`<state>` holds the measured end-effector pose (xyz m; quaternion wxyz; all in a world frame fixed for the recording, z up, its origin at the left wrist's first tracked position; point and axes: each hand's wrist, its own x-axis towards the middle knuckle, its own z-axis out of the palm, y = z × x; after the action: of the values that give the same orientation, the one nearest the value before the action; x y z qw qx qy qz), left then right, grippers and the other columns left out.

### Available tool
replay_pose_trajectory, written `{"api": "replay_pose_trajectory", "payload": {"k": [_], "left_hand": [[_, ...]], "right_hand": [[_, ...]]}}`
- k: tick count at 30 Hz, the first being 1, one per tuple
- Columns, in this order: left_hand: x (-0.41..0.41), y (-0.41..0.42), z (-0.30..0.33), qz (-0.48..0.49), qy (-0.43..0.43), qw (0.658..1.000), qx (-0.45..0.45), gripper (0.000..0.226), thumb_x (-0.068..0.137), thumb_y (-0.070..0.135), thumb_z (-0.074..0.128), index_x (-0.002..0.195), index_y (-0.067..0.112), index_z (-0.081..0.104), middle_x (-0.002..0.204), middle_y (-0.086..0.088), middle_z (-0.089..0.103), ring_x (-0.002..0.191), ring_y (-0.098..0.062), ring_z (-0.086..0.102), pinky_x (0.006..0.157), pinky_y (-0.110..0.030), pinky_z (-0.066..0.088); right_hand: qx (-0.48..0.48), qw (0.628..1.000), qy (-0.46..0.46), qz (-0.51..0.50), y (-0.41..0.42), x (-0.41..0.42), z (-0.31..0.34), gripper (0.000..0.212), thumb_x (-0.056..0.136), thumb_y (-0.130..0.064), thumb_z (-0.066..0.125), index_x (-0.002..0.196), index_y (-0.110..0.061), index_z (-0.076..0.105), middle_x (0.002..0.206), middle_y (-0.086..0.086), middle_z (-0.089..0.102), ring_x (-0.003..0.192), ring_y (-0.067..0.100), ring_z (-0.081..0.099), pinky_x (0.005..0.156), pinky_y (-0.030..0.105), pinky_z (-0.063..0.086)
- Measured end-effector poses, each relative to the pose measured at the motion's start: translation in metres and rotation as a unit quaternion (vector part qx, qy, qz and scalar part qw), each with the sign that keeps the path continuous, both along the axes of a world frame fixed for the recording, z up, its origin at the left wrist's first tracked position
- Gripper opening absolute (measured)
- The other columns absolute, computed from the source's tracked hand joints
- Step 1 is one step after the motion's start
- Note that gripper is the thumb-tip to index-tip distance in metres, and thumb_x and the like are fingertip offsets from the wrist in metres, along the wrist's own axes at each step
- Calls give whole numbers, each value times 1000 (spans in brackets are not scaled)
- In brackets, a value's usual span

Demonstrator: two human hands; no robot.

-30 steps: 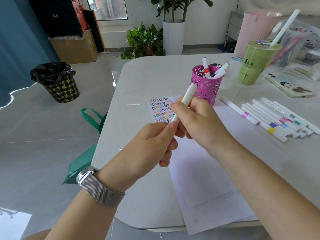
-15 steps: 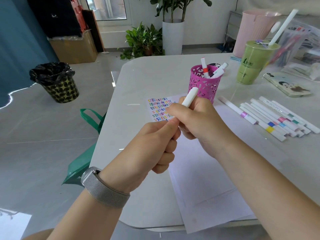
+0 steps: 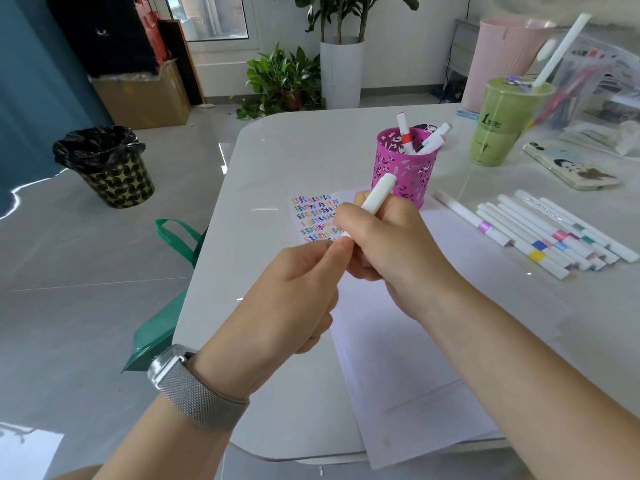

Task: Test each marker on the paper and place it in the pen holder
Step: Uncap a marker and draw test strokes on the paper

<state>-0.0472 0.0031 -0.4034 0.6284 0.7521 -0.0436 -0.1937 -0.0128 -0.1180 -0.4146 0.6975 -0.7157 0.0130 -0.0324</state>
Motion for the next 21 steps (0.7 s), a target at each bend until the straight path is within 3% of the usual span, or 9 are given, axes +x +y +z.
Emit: {"api": "replay_pose_trajectory", "payload": {"k": [4,7,10,12,15,18,21], "left_hand": [[14,27,-3,65,-23,991,118,26,82,47,54,88,21,53,47,11,37,36,-8,32,41,-23,26],[18,40,-8,93,-75,977,175,23,85,22,44,107,18,50,51,9,41,50,-15,37,52,-30,32],[16,36,-20,42,-144,958,245,30,94,9,34,122,8,45,67,7,45,61,-17,43,53,-29,37],[16,33,-29,-15,-158,938,308,36,95,8,31,129,10,41,79,10,45,74,-16,46,61,-28,38],[20,32,-38,-71,-156,921,349,48,93,7,31,140,18,29,98,16,48,88,-8,48,73,-17,37],[25,34,-38,-69,-190,916,346,51,93,6,39,141,22,29,108,15,58,85,-2,53,63,-8,39],[30,41,-37,-38,-237,914,326,46,94,7,43,136,25,38,99,16,62,71,13,54,59,-2,40]], "right_hand": [[84,990,-16,-111,-16,12,3,32,86,-10,53,55,-14,45,38,-4,38,34,10,28,38,16,22],[103,990,5,-101,-31,22,0,30,93,-21,47,73,-7,65,49,5,62,39,14,47,38,19,38],[44,997,0,-70,-33,27,-16,25,93,-24,58,79,-7,69,59,3,69,47,12,58,45,22,48],[-39,997,-27,-53,-29,29,-30,17,85,-19,71,73,-9,66,54,-4,65,45,7,53,44,20,44],[-136,989,-26,-56,-21,33,-46,30,82,-24,73,61,-14,55,46,-9,61,39,6,46,43,20,38],[-164,984,-24,-71,-18,39,-59,37,82,-24,71,54,-18,46,46,-5,62,40,9,46,46,25,38],[-175,981,-36,-79,-18,40,-64,36,81,-19,69,55,-16,44,49,-1,63,40,8,48,47,25,39]]}}
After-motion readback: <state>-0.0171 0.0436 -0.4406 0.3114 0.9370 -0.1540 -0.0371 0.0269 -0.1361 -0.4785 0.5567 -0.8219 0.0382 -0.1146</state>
